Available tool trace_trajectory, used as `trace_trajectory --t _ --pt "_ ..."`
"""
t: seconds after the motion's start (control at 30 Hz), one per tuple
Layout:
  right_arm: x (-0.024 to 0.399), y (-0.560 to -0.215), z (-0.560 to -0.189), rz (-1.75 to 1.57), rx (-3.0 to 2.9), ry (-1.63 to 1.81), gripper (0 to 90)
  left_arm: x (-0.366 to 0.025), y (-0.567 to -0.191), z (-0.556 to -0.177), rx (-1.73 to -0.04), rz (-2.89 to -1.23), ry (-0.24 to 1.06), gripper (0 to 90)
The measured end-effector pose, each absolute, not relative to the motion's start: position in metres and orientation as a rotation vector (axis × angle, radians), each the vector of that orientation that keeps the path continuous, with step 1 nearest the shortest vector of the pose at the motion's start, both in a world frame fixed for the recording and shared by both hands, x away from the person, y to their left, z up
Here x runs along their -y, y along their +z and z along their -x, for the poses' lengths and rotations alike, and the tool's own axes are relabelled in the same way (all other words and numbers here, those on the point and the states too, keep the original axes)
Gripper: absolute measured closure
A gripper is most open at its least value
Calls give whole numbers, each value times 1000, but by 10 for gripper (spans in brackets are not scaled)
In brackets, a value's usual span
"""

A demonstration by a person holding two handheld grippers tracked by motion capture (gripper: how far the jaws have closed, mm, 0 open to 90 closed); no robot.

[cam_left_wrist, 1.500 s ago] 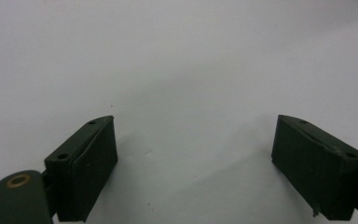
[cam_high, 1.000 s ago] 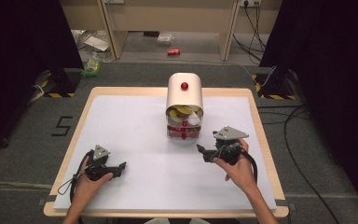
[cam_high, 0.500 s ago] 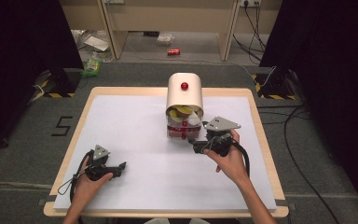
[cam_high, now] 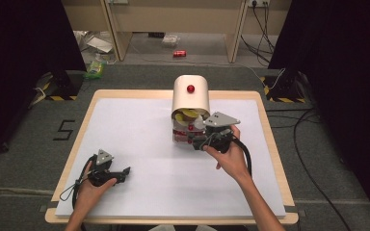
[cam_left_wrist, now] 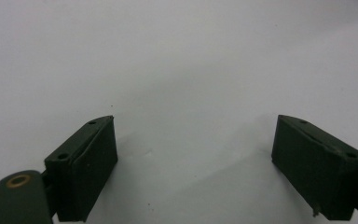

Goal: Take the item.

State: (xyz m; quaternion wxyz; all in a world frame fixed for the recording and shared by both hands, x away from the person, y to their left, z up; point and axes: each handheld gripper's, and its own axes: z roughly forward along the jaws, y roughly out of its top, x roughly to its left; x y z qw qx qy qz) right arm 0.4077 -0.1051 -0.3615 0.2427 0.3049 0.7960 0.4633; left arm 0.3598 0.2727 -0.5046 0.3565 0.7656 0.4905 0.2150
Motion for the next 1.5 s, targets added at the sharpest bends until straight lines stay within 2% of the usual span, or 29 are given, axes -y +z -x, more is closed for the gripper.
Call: trace_trajectory --t 0.7,1.1,1.5 --pt "92 -371 -435 -836 -2208 1197 258 -273 -505 -360 -1266 -1976 555 133" --pt "93 -370 -433 -821 -2230 1179 257 -273 -505 -360 -1266 -1976 555 134" --pt "96 -368 -415 -772 -2275 1156 259 -273 -505 -360 -1267 -1977 556 133"
